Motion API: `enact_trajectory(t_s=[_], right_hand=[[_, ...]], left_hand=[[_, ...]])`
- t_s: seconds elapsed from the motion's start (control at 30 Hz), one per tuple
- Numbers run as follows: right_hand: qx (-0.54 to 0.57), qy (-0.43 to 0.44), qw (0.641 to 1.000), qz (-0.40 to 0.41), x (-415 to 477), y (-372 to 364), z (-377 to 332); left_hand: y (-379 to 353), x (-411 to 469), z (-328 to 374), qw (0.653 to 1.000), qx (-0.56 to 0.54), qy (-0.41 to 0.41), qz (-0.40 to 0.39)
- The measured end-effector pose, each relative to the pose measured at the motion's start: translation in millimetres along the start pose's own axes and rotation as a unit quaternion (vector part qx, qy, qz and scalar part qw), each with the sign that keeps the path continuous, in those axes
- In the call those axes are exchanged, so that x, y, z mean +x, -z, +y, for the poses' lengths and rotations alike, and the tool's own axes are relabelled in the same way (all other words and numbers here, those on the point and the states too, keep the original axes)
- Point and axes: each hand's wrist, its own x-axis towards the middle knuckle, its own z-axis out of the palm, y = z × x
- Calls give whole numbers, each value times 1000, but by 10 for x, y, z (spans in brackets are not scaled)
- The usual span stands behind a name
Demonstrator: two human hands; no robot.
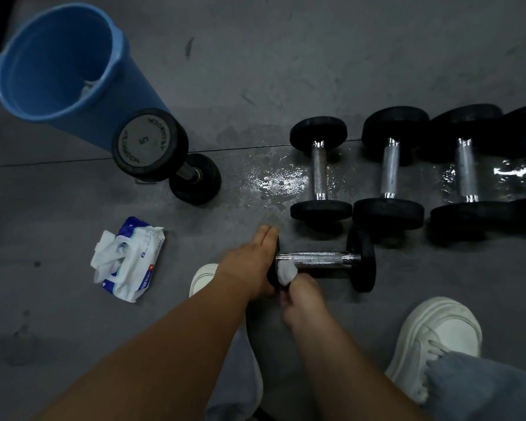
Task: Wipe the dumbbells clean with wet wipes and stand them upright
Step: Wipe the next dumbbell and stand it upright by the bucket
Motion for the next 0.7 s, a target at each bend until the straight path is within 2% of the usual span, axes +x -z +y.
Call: enact_trajectory(t_s=[0.07,0.1,0.17,0.2,0.23,0.27,0.3,0.37,0.4,0.43,0.47,0.57,0.7], right_hand=[[20,5,1000,1,-43,-9,-37],[-12,28,1000,4,-91,-1,-44],[-124,127,984,-10,-182,17,-86],[-180,205,962,-16,-216,22,-138],[-243,294,924,-7,-214,-1,-198],[-321,381,867,10,-178,-25,-248],[-408,450,794,21,-143,-54,-291],[-578,498,645,50,-76,-7,-205],[-626,511,586,60,-77,71,-117],[-647,527,546,66,-81,159,-47],[-648,545,529,63,-118,230,-30],[-639,574,508,64,-37,216,-219],[-678,524,512,57,35,121,-198]], left_hand=[[1,13,-9,1000,8,0,-2],[3,16,-5,1000,7,0,-5],[8,29,-3,1000,-9,2,-16],[15,39,-2,1000,-19,3,-20],[9,53,-8,999,-25,2,-22],[1,55,-11,999,-27,1,-19],[-9,47,-14,1000,-24,1,-12],[-16,24,-16,1000,-11,-4,1],[-16,11,-12,1000,-11,-5,2],[-15,-4,-2,1000,-15,-5,1],[-17,-14,2,1000,-17,-6,2],[-22,14,-12,1000,-16,-3,4],[-32,9,-2,1000,-14,-4,9]])
